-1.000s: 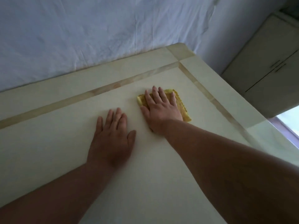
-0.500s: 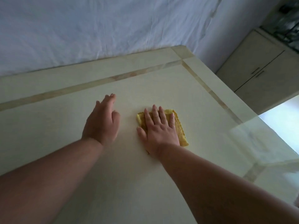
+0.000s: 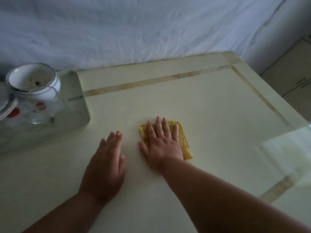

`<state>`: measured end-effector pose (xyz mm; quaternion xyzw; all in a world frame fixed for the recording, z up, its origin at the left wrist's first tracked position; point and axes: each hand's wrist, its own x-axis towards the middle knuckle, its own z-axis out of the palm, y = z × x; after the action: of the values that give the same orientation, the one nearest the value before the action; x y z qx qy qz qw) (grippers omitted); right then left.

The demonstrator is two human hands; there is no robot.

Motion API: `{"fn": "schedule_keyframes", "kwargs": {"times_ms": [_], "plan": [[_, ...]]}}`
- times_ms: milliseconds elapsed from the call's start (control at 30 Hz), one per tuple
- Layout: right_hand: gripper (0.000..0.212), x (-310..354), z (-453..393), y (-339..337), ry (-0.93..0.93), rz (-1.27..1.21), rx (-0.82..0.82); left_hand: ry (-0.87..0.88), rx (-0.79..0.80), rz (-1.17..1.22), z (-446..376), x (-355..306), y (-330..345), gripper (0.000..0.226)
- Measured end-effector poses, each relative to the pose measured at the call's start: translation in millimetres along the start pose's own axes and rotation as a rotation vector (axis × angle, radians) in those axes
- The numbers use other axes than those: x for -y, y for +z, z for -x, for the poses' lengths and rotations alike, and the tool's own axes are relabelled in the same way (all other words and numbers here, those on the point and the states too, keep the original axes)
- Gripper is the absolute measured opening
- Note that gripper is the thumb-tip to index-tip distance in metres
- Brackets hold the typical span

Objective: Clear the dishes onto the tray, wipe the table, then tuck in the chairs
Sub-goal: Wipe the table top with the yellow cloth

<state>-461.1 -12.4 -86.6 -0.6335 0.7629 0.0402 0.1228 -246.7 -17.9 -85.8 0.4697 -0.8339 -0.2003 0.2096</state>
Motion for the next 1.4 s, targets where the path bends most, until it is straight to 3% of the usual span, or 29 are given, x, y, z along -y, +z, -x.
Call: {"fn": "schedule_keyframes", "kwargs": {"times_ms": [200,400,533,867,1400], "plan": [[0.089,87,22,13,-0.083,0.019,0.021,0.023,0.017,-0.224,47,75,-38,0.062],[0.085,102,34,15,-0.128,0.025,-0.001,-0.060,0.074,-0.324,77,115,-56,0.073],[0.082,69,24,11,-0.183,0.054,-0.015,-0.042,0.061,-0.318,76,119,-55,0.075],[0.087,-104,-47,-19,0.162,0.031,-0.071,-0.003,0.060,-0.368,78,120,-56,0.074],[0.085,-134,-93,-34,0.126,0.045,-0.083,0.147,0.142,-0.487,71,115,-53,0.069]]}}
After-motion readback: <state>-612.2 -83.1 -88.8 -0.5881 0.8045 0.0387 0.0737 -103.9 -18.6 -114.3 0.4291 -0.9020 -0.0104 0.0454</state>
